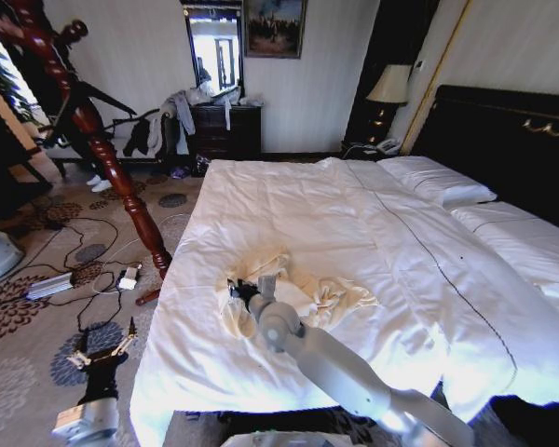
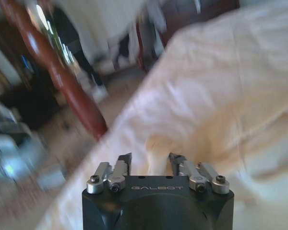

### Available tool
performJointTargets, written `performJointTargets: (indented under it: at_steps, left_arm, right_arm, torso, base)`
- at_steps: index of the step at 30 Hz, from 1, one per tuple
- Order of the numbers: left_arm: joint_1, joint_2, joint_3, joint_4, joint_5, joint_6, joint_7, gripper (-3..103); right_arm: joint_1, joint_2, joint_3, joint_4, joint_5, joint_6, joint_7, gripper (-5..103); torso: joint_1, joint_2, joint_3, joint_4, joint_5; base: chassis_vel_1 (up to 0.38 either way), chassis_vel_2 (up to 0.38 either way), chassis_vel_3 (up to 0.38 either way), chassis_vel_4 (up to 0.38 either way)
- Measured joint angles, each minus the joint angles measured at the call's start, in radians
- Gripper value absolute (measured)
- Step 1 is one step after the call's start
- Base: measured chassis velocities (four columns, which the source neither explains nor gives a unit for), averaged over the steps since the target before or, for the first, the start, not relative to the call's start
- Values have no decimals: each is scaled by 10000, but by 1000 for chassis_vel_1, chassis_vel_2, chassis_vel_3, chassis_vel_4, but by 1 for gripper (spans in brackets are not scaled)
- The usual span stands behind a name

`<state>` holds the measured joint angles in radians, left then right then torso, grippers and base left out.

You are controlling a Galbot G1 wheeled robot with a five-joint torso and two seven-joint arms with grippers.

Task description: Pick up the clothes from the bed and hang them on the clothes hanger.

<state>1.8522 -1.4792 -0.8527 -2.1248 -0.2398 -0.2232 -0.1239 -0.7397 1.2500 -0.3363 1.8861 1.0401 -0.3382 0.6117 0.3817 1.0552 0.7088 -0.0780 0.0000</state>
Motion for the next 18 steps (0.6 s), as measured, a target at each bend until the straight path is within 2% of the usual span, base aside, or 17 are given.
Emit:
performJointTargets:
  at_steps: [1, 2, 3, 4, 5, 7, 8, 9, 10, 12, 15, 17, 18]
  left_arm:
    - [-52, 49, 91, 35, -55, 40, 48, 100]
    - [-153, 133, 248, 99, -152, 119, 150, 100]
    - [-229, 195, 358, 151, -198, 174, 232, 100]
    - [-373, 264, 500, 246, -200, 241, 322, 100]
    - [-373, 264, 500, 246, -200, 241, 322, 100]
    - [-701, 362, 782, 420, -82, 369, 416, 100]
    - [-848, 426, 978, 463, -99, 463, 437, 100]
    - [-999, 513, 1214, 484, -200, 600, 460, 100]
    - [-999, 513, 1214, 484, -200, 600, 460, 100]
    - [-1294, 741, 1794, 494, -535, 887, 492, 100]
    - [-1716, 1180, 2946, 488, -888, 1170, 868, 100]
    - [-1802, 1281, 3238, 476, -887, 1193, 1014, 100]
    - [-2008, 1510, 3869, 478, -786, 1233, 1293, 100]
  right_arm:
    - [-135, -133, 196, 98, -43, 569, -462, 44]
    - [-343, -379, 467, 168, -185, 1302, -1244, 50]
    - [-544, -592, 679, 173, -340, 2032, -2111, 55]
    - [-800, -922, 942, 105, -586, 2992, -3299, 61]
    - [-800, -922, 942, 105, -586, 2992, -3299, 61]
    - [-1215, -1503, 1301, -94, -915, 4128, -4958, 71]
    - [-1394, -1712, 1490, -128, -889, 4247, -5179, 71]
    - [-1577, -1856, 1776, -102, -691, 4182, -5054, 77]
    - [-1577, -1856, 1776, -102, -691, 4182, -5054, 77]
    - [-1874, -2016, 2399, 48, -296, 3997, -4615, 88]
    - [-2575, -2421, 3887, 335, -71, 3920, -4352, 97]
    - [-2777, -2527, 4224, 426, -72, 3920, -4342, 99]
    - [-3334, -2775, 4992, 655, -112, 3920, -4340, 100]
  torso:
    - [0, 0, 0, 3, 2]
    - [0, 0, -1, 3, 2]
    - [0, 0, -1, 1, 1]
    - [0, 0, 0, -3, 1]
    - [0, 0, 0, -3, 1]
    - [0, 0, 0, 0, 2]
    - [0, 0, 0, -1, 2]
    - [0, 0, 0, 0, 2]
    - [0, 0, 0, 0, 2]
    - [0, 0, 0, 5, 4]
    - [1, 0, 0, -1, 1]
    - [1, 0, 0, -2, 4]
    - [0, 0, 0, -1, 3]
  base:
    - [0, 0, 0, 0]
    - [0, 0, 0, 0]
    - [0, 0, 0, 0]
    - [0, 0, 0, 0]
    - [0, 0, 0, 0]
    - [0, 0, 0, 0]
    - [0, 0, 0, 0]
    - [0, 0, 0, 0]
    - [0, 0, 0, 0]
    - [0, 0, 0, 0]
    - [0, 0, 0, 0]
    - [0, 0, 0, 0]
    - [0, 0, 0, 0]
